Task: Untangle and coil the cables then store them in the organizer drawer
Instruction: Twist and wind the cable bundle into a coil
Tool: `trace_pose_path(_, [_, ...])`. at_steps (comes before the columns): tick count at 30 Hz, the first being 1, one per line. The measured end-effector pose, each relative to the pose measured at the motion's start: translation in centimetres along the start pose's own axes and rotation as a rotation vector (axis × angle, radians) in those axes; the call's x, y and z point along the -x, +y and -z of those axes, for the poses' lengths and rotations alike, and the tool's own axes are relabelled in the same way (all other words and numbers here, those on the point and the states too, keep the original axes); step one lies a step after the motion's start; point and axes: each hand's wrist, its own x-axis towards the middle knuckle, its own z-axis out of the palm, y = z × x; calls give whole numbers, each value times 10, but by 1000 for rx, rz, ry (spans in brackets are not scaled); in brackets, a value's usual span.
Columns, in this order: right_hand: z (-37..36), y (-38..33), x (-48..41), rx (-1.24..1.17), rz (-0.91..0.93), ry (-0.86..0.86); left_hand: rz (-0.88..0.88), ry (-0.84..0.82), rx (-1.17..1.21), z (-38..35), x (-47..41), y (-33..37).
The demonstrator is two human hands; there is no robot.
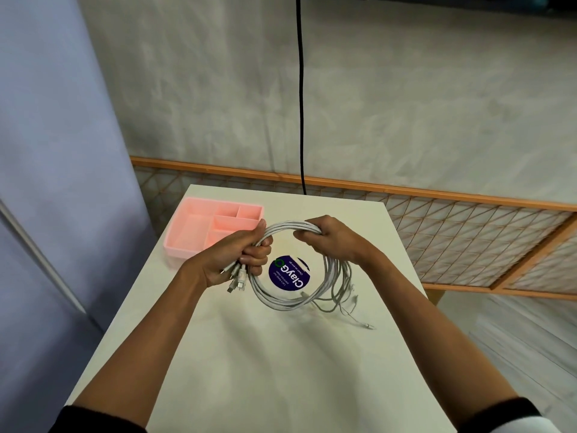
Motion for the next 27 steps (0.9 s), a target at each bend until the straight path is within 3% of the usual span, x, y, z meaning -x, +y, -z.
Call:
trace_pose_path(3, [0,1,-2,42,-19,8,-30,136,-158,-6,-1,0])
trace_pose_path(8, [1,1,-2,65,7,-2,-16,215,-310,-6,-4,0])
trace_pose_path(15, [26,-7,2,127,246,97,123,69,-351,-1,3,1])
trace_pose_path(19, [29,-9,0,411,270,104,185,-31,-308,-4,4,5])
trace_pose_path(22, [26,-9,4,589,357,153,170,-35,-238,-4,4,7])
trace_pose_path(27, [9,0,9,625,488,142,139,-101,-76,7,5,6])
